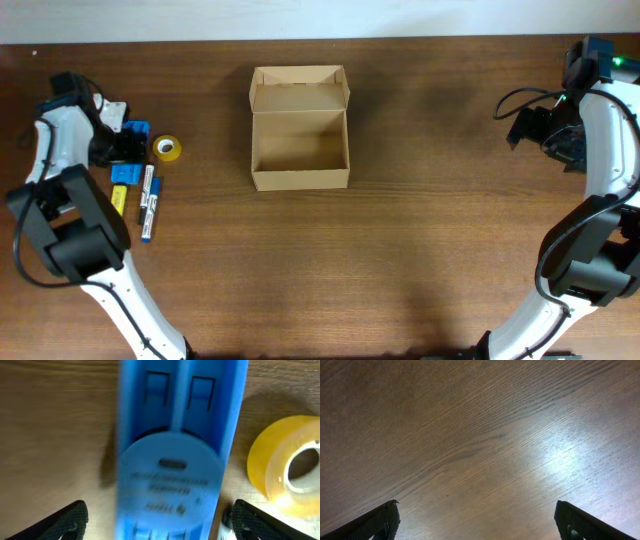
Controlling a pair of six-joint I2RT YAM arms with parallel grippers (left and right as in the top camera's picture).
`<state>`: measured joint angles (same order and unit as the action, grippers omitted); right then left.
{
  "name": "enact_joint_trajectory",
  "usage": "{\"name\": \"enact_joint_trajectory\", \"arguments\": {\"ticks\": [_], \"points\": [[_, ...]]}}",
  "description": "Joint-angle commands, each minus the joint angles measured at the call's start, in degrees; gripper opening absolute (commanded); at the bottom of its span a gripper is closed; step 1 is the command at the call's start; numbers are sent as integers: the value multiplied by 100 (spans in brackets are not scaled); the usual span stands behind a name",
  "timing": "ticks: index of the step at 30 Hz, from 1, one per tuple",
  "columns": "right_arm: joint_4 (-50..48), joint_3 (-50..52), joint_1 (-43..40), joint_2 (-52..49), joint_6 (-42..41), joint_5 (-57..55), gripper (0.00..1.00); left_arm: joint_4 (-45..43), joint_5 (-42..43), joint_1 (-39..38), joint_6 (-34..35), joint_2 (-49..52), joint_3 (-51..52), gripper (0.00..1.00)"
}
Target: Pack container
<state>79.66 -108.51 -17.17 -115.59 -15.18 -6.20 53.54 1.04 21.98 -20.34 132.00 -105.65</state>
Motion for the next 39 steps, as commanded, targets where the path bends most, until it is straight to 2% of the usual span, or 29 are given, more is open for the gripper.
{"name": "enact_joint_trajectory", "arguments": {"ticks": [1, 6, 10, 14, 15, 17, 18, 24, 35, 39], "points": [[0, 24, 17, 63, -4, -92, 99, -81, 111, -136, 61, 168, -59, 91], [0, 24, 17, 63, -4, -92, 99, -177, 90, -227, 166, 323, -59, 89], [0, 24, 17, 63, -4, -92, 99, -221, -61, -249, 356, 332, -59, 59], [0, 24, 17, 63, -4, -92, 99, -214, -85, -249, 424, 332, -59, 53], [0, 24, 17, 63, -7, -92, 99, -214, -85, -249, 424, 332, -59, 41], [0, 24, 17, 63, -4, -92, 99, -210, -85, -249, 426, 332, -59, 12], [0, 24, 17, 63, -4, -92, 99, -208, -85, -249, 439, 332, -59, 3], [0, 24, 17, 63, -4, -92, 99, 7, -199, -245, 599, 330, -214, 2], [0, 24, 17, 63, -4, -92, 99, 1027, -234, -256, 623, 328, -1436, 1], [0, 24, 17, 63, -4, -92, 99, 1370, -234, -291, 780, 326, -1818, 24]]}}
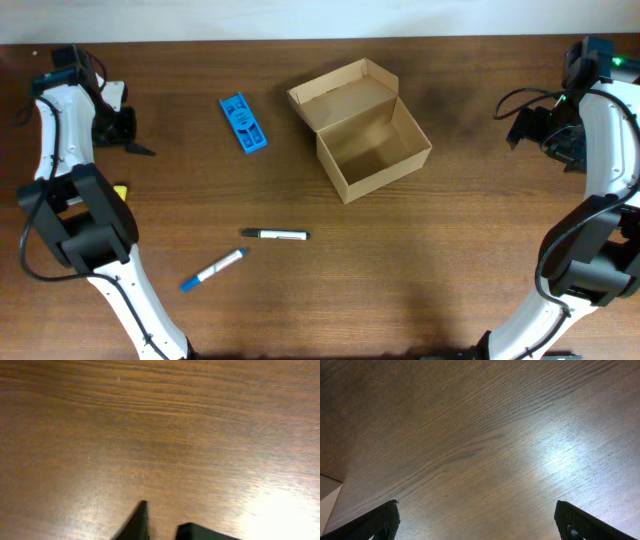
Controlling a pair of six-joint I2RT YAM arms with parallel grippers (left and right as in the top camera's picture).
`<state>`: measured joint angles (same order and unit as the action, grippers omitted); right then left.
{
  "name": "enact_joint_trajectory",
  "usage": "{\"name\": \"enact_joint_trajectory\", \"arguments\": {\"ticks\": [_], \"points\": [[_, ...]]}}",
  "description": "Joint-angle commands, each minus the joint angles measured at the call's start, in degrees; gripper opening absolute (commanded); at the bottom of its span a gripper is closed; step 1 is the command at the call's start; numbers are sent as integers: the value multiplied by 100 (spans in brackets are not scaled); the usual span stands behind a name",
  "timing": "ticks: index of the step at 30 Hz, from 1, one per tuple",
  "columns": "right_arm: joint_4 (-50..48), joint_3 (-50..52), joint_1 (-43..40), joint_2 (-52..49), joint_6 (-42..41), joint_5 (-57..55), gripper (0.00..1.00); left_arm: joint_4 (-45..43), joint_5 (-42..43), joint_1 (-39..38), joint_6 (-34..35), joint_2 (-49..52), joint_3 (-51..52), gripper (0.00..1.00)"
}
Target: Pack container
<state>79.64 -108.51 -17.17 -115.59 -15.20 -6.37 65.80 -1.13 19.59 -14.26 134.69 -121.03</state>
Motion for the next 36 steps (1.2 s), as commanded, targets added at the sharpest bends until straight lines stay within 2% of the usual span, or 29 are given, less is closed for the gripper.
{"name": "enact_joint_trajectory", "arguments": {"ticks": [1, 4, 6, 26, 31, 36], "points": [[2, 24, 17, 63, -2, -74, 99, 238, -20, -72, 184, 57, -363, 25], [2, 24, 17, 63, -2, -74, 99, 466, -24, -96, 181, 57, -527, 27], [2, 24, 17, 63, -2, -74, 99, 627, -68, -96, 184, 57, -605, 34], [2, 24, 17, 63, -2, -74, 99, 1145, -83, -221, 374, -129, -809, 37], [2, 24, 17, 63, -2, -74, 99, 1307, -153, -229, 374, -468, -1172, 46], [2, 24, 17, 63, -2, -74, 99, 1480, -170, -229, 374, -944, -1574, 61]]}}
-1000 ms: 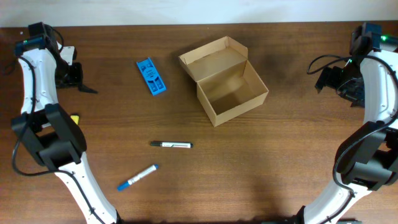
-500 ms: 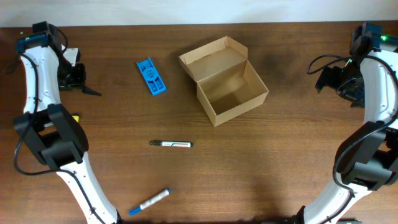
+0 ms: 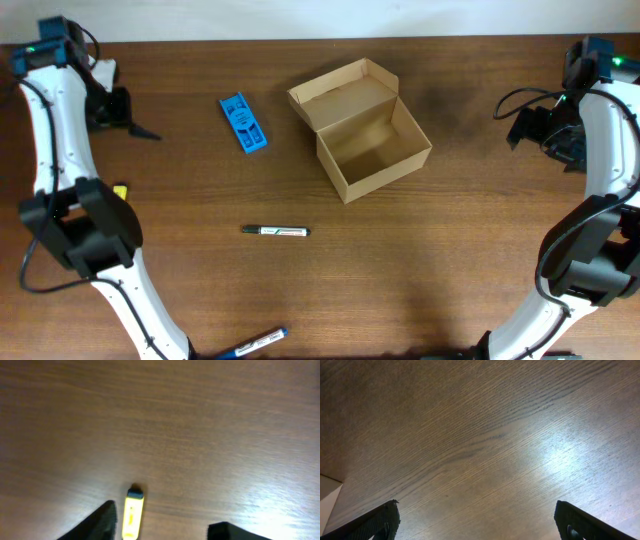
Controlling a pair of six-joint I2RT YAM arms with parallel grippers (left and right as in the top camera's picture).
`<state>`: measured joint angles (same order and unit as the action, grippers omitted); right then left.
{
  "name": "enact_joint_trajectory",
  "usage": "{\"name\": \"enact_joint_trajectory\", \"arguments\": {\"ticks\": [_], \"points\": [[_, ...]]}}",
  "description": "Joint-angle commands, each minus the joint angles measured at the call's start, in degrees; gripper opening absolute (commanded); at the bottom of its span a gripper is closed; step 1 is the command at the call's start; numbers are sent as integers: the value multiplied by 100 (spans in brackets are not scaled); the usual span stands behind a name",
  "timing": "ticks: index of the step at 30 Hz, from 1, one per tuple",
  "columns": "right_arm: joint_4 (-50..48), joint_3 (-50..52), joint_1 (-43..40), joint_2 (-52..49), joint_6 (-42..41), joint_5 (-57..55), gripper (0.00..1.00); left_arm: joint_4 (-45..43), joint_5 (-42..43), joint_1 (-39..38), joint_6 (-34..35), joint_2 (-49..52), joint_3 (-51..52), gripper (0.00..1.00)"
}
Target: Pack container
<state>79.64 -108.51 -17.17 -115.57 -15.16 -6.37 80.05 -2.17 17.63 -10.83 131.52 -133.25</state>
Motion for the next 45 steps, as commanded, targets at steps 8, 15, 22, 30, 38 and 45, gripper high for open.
{"name": "enact_joint_trajectory", "arguments": {"ticks": [8, 15, 22, 30, 38, 45], "points": [[2, 24, 17, 61, -7, -74, 99, 251, -63, -37, 28, -1412, -573, 70], [2, 24, 17, 61, -7, -74, 99, 402, -63, -39, 31, -1939, -573, 74], [2, 24, 17, 61, -7, -74, 99, 507, -63, -37, 31, -2457, -573, 79], [2, 24, 17, 61, -7, -74, 99, 549, -66, -37, 28, -3285, -573, 85], [2, 24, 17, 61, -7, -74, 99, 542, -63, -37, 28, -4223, -573, 92], [2, 24, 17, 61, -7, -74, 99, 557, -52, -37, 28, -4852, -573, 95]]}}
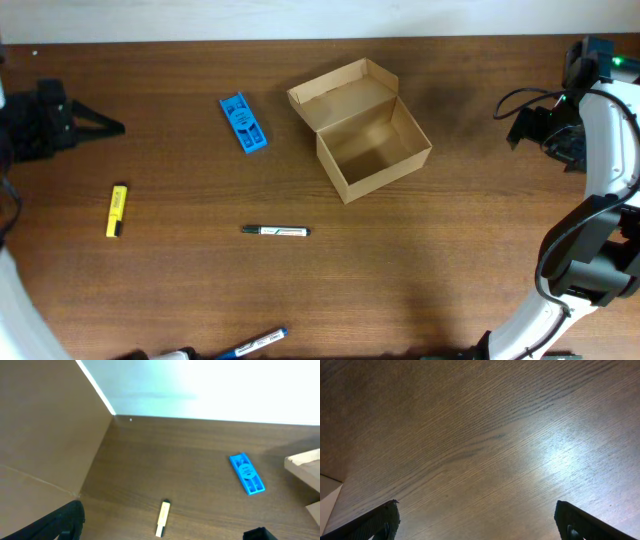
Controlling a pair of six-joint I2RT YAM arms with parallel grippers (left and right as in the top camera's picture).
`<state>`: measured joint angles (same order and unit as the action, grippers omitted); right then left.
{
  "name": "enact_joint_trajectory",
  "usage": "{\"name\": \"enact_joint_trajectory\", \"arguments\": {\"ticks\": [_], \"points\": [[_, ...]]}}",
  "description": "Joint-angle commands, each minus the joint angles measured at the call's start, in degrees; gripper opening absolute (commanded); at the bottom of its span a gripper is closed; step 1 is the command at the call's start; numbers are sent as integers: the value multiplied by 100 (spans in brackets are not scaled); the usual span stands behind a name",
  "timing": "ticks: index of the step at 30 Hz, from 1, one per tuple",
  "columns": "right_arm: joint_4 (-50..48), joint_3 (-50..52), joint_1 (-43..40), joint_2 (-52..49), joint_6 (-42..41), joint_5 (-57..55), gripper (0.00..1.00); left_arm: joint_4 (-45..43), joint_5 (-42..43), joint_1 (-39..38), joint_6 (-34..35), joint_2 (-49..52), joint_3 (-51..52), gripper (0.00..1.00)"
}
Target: Pack container
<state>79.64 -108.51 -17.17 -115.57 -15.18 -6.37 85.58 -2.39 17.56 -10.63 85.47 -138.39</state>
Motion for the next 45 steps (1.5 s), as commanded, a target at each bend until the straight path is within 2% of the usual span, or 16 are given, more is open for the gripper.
{"name": "enact_joint_trajectory", "arguments": {"ticks": [1, 15, 28, 45], "points": [[2, 24, 17, 61, -4, -74, 99, -31, -24, -31, 11, -323, -59, 98], [2, 24, 17, 61, -4, -74, 99, -17, -24, -31, 11, -940, -59, 100], [2, 24, 17, 61, -4, -74, 99, 1106, -22, -31, 11, -960, -50, 100], [2, 24, 17, 61, -4, -74, 99, 1106, -22, -31, 11, -960, -48, 100]]}}
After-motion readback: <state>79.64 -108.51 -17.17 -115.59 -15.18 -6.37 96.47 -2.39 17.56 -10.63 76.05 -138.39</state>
